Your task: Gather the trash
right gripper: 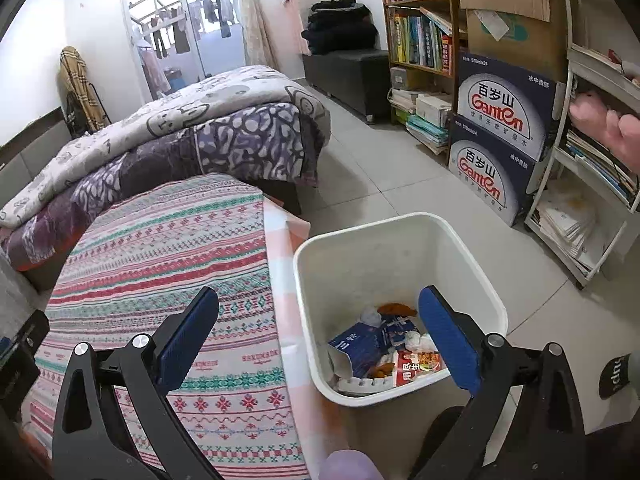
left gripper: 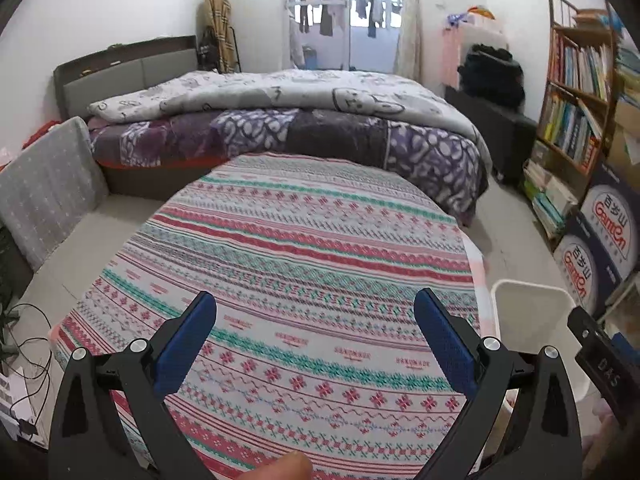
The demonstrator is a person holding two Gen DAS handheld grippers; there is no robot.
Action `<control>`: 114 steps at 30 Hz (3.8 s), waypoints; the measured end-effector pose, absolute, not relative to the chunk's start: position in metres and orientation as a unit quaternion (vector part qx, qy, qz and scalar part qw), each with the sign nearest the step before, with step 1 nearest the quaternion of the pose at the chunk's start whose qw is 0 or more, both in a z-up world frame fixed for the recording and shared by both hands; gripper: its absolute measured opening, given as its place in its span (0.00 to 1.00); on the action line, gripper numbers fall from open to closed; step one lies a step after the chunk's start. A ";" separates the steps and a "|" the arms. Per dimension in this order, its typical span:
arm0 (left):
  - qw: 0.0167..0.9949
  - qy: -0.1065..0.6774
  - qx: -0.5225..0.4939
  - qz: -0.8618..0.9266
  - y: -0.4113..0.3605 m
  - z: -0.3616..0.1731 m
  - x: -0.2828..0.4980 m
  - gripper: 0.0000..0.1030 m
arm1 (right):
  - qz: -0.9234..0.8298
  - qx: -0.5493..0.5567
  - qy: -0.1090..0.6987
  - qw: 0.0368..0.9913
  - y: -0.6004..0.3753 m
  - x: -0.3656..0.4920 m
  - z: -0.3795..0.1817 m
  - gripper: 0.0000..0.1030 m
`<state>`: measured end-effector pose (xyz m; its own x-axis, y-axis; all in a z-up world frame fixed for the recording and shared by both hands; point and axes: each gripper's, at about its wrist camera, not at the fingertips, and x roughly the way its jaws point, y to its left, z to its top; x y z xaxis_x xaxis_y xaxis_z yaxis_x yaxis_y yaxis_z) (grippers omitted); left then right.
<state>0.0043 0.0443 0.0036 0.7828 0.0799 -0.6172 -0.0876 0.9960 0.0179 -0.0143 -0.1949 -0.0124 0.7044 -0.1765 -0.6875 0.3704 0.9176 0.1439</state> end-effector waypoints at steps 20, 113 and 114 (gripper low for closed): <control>0.933 0.358 0.005 0.044 0.031 -0.013 0.013 0.93 | -0.138 0.060 0.329 0.932 -0.173 -0.019 -0.007 0.93; 0.939 0.343 -0.016 0.025 0.029 -0.016 0.009 0.88 | -0.130 0.087 0.341 0.927 -0.172 -0.022 -0.016 0.93; 0.939 0.343 -0.016 0.023 0.028 -0.016 0.009 0.88 | -0.130 0.086 0.341 0.927 -0.173 -0.021 -0.015 0.93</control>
<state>0.0092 0.0285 -0.0164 0.7631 0.0323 -0.6455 -0.0541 0.9984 -0.0140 -0.0208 -0.1725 -0.0153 0.7339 -0.1825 -0.6543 0.2995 0.9515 0.0704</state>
